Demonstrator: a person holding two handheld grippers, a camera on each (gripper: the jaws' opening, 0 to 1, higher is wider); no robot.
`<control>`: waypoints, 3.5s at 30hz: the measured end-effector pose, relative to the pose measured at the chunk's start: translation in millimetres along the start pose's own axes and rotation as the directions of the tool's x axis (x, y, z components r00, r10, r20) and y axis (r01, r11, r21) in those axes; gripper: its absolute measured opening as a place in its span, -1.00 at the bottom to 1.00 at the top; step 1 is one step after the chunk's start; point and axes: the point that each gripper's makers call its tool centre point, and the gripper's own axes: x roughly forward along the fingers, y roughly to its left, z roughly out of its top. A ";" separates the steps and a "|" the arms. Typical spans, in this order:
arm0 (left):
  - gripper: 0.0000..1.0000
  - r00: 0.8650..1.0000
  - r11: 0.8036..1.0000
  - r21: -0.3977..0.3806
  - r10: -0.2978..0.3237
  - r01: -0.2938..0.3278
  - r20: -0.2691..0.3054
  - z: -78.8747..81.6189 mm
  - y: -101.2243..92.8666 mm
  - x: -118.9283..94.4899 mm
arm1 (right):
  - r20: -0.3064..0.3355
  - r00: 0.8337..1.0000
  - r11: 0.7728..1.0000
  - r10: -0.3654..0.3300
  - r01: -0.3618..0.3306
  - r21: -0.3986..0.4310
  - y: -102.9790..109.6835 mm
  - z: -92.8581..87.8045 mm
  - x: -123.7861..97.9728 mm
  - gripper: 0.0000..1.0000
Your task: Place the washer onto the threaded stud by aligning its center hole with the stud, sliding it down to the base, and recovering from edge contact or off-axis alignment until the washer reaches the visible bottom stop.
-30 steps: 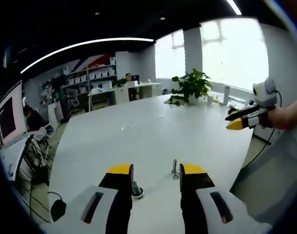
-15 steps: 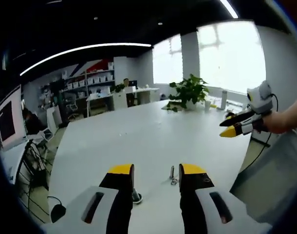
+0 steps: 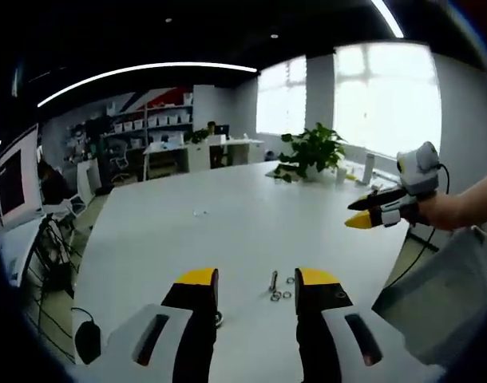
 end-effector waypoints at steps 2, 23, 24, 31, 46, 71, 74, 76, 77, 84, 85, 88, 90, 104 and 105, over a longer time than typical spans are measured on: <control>-0.26 1.000 1.000 -0.013 -0.018 0.018 -0.005 -4.9 -3.4 1.0 | 0.003 1.000 1.000 0.001 -0.001 0.000 -2.3 1.0 4.3 -0.16; -0.26 0.999 1.000 0.013 0.002 -0.001 -0.053 -20.8 -8.8 -5.0 | -0.016 0.999 0.999 0.031 -0.032 -0.022 -7.3 4.0 29.9 -0.16; -0.27 0.999 1.000 0.019 0.003 -0.002 -0.054 -21.4 -7.7 -5.2 | -0.016 0.999 0.999 0.033 -0.033 -0.022 -7.2 4.6 30.4 -0.16; -0.29 0.998 0.999 0.043 -0.004 0.007 -0.057 -20.4 -2.4 -0.3 | -0.028 0.998 0.998 0.050 -0.051 -0.040 1.1 5.4 37.1 -0.16; -0.29 0.998 0.998 0.061 -0.023 0.027 -0.057 -13.7 -7.8 -2.7 | -0.100 0.986 0.983 0.137 -0.147 -0.108 25.3 6.3 49.1 -0.16; -0.29 1.000 1.000 -0.016 0.018 -0.018 -0.005 -13.2 2.4 -8.8 | -0.330 0.906 0.924 0.263 -0.336 -0.185 75.1 -27.1 85.3 -0.24; -0.29 1.000 1.000 -0.022 0.022 -0.022 0.000 -12.8 3.6 -9.4 | -0.358 0.895 0.925 0.267 -0.342 -0.165 78.0 -33.2 87.5 -0.30; -0.29 1.000 0.999 -0.024 0.022 -0.022 -0.001 -13.4 3.9 -9.2 | -0.370 0.888 0.923 0.273 -0.351 -0.160 81.1 -37.7 89.8 -0.33; -0.29 1.000 1.000 -0.023 0.021 -0.021 -0.003 -13.7 3.6 -9.0 | -0.382 0.881 0.920 0.279 -0.359 -0.157 83.6 -41.5 90.9 -0.35; -0.29 1.000 1.000 -0.019 0.024 -0.024 -0.009 -15.5 4.3 -9.1 | -0.427 0.855 0.915 0.294 -0.381 -0.135 92.0 -61.9 96.8 -0.37; -0.29 1.000 0.999 -0.020 0.026 -0.026 -0.007 -15.2 4.8 -9.4 | -0.432 0.852 0.914 0.296 -0.383 -0.130 93.3 -64.4 96.7 -0.38; -0.29 1.000 0.999 -0.024 0.027 -0.028 -0.009 -15.8 5.1 -9.1 | -0.450 0.841 0.909 0.299 -0.395 -0.134 96.6 -72.5 96.9 -0.40; -0.29 1.000 0.999 -0.023 0.028 -0.028 -0.013 -16.4 4.9 -8.8 | -0.455 0.838 0.905 0.301 -0.401 -0.139 97.5 -74.8 98.1 -0.41; -0.29 1.000 0.999 -0.035 0.030 -0.030 -0.010 -16.4 7.2 -8.3 | -0.479 0.825 0.898 0.299 -0.414 -0.152 102.6 -83.9 106.6 -0.42; -0.29 1.000 0.999 -0.036 0.030 -0.030 -0.010 -16.6 7.2 -8.1 | -0.482 0.825 0.897 0.297 -0.413 -0.155 101.9 -84.7 107.2 -0.42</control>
